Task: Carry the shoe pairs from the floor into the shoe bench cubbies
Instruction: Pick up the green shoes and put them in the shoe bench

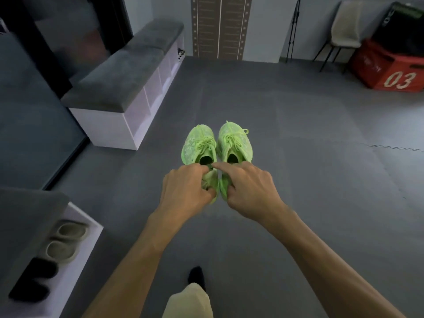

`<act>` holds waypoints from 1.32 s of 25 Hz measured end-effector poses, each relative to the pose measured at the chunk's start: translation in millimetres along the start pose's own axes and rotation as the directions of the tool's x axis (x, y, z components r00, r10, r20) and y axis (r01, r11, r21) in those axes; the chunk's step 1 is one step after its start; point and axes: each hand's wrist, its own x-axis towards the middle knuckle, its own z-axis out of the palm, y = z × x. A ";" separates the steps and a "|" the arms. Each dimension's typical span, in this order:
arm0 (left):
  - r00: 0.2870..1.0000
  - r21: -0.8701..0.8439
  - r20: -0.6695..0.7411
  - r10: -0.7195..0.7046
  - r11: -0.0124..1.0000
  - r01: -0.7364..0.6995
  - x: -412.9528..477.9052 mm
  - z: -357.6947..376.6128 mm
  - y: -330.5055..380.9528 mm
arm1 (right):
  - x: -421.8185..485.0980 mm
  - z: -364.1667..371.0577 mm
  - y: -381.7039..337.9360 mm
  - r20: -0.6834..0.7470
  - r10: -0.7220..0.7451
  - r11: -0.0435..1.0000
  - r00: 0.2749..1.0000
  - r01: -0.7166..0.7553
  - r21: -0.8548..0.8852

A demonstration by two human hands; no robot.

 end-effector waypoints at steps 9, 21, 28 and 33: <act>1.000 0.076 0.001 -0.019 0.997 0.019 358.0 22.6 -65.8 | 332.0 28.3 157.0 -0.061 -0.006 1.000 0.998 0.007 0.016; 0.987 0.079 -0.048 -0.154 0.984 0.158 835.1 81.2 -92.4 | 766.4 29.8 423.4 0.007 -0.161 0.986 0.987 0.161 0.032; 0.990 0.041 -0.068 -0.122 0.991 0.125 1122.0 144.1 -152.4 | 1020.0 70.9 565.4 0.004 -0.141 0.990 0.990 0.141 -0.010; 0.997 0.038 0.002 -0.075 0.996 0.075 1326.6 164.8 -184.4 | 1193.4 80.0 655.7 0.033 -0.070 0.997 0.997 0.070 -0.011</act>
